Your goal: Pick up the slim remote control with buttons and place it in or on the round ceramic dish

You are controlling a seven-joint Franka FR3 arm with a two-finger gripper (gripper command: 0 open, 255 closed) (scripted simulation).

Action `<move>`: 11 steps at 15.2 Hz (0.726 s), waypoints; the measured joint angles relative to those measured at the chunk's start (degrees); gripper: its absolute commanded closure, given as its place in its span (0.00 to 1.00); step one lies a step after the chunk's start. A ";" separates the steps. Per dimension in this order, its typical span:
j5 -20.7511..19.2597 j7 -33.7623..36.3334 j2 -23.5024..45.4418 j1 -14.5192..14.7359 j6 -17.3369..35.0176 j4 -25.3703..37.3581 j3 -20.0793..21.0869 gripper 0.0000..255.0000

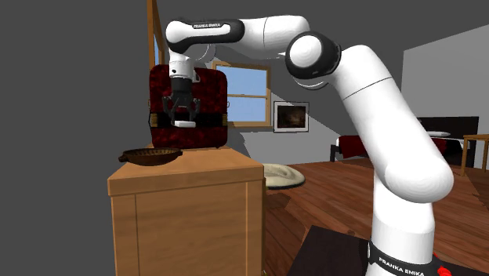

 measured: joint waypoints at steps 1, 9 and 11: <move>-0.07 0.95 -0.31 0.72 -0.06 -0.28 0.26 1.00; -1.90 10.46 6.66 9.17 -4.45 11.18 2.37 1.00; -1.91 11.27 6.09 9.70 -3.00 9.14 2.55 1.00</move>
